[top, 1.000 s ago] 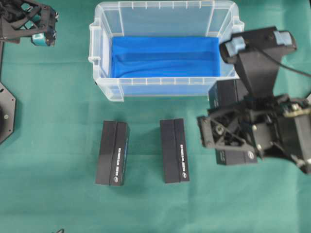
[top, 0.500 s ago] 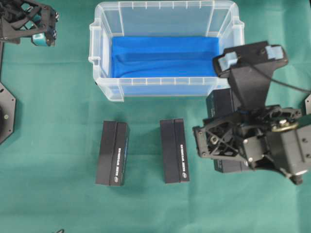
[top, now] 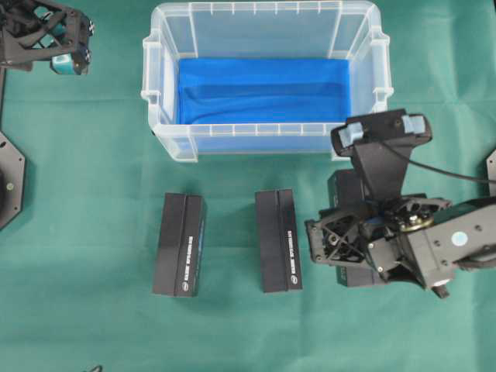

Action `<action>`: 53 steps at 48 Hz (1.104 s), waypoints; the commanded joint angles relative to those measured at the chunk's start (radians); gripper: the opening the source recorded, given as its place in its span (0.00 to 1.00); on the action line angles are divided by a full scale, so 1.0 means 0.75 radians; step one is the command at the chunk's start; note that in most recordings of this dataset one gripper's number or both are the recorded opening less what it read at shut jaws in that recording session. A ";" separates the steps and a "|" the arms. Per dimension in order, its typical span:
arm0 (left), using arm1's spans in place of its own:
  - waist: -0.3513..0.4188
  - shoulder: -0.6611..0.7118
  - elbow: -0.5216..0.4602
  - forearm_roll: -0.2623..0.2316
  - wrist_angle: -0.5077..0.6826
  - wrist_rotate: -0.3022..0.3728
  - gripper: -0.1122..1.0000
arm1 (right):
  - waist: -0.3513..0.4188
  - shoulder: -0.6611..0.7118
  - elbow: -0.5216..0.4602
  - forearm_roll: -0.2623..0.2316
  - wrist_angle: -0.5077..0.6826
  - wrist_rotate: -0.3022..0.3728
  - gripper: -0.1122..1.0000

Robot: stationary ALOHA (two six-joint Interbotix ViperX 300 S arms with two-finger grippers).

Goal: Take out the box from the case.
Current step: 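Carry the box pair forward and lower it onto the table at right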

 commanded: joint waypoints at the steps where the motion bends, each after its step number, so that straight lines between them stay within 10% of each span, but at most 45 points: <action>1: -0.004 -0.012 -0.014 -0.002 0.000 0.002 0.95 | 0.006 -0.018 0.047 0.010 -0.072 0.016 0.71; 17: -0.004 -0.012 -0.016 -0.002 0.002 0.004 0.95 | 0.008 -0.018 0.252 0.043 -0.301 0.100 0.71; 53: -0.004 -0.012 -0.014 -0.002 0.002 0.008 0.95 | 0.006 -0.020 0.272 0.051 -0.382 0.102 0.71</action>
